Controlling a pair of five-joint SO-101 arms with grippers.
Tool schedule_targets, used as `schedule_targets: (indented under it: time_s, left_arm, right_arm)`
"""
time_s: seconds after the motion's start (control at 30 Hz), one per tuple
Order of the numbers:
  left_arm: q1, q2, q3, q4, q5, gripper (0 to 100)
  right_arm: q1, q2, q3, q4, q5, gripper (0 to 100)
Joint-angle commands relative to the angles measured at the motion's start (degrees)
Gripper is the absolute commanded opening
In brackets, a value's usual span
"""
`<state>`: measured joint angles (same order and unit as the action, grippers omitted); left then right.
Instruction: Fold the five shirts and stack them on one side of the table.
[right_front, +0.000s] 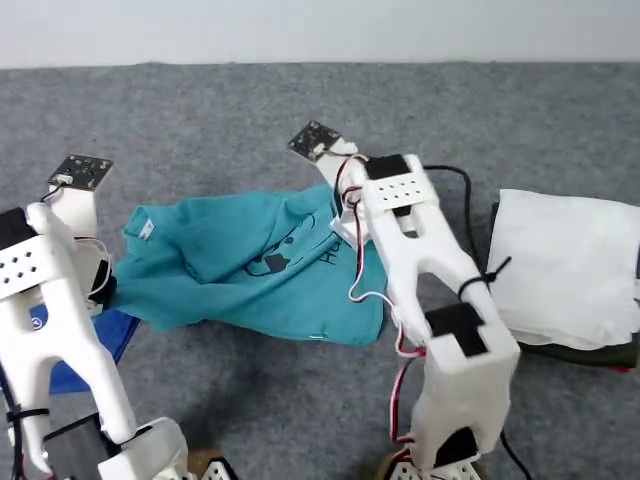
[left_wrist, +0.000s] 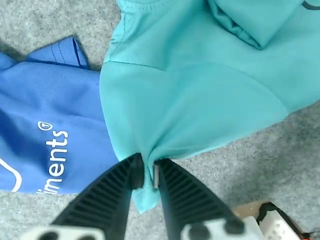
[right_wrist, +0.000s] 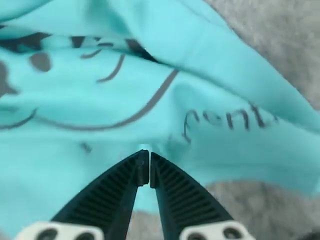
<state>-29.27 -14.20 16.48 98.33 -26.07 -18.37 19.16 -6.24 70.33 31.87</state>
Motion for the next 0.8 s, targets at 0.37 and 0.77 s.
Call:
schedule_targets:
  time_s: [0.37, 0.77]
  left_arm:
    - [5.5, -2.5, -2.2, -1.7, 4.8, 1]
    - [5.3, -2.5, -2.2, -1.7, 4.8, 1]
  right_arm:
    - [-8.7, -9.7, -1.7, 32.4, -0.6, 0.9]
    - [-14.2, -7.5, 14.1, 22.6, -4.1, 15.4]
